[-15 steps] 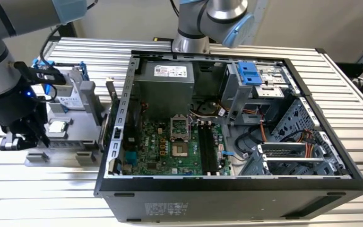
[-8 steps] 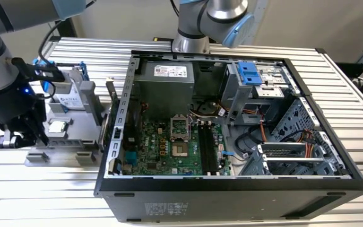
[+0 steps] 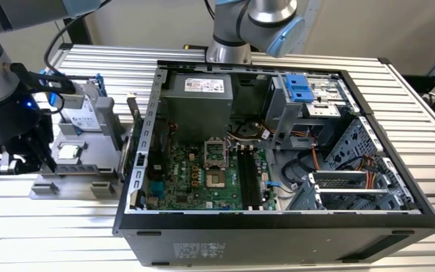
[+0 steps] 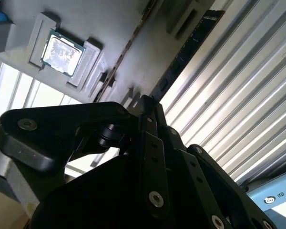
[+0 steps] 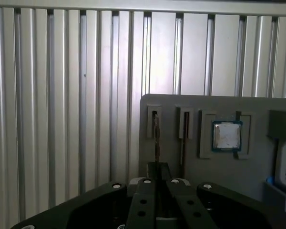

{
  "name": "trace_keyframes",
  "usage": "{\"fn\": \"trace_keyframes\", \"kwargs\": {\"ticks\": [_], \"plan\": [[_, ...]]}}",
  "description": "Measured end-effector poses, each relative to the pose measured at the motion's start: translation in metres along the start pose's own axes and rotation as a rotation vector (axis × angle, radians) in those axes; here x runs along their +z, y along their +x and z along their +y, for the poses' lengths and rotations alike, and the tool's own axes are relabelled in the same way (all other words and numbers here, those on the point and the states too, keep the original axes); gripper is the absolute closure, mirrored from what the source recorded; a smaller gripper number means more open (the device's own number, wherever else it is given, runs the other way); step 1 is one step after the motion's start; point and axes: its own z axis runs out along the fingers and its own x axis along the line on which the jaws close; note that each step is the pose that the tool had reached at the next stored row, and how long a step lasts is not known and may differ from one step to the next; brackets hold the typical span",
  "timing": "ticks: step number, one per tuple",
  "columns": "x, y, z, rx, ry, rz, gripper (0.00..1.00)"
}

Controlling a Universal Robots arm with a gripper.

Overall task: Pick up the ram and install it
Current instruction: 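Pick up the ram and move it above insertion slot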

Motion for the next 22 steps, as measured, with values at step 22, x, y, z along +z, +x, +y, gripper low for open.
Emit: {"fn": "trace_keyframes", "kwargs": {"ticks": [22], "plan": [[-0.0247,-0.0001,0.0004,0.000,0.0000,0.0000,1.00]]}}
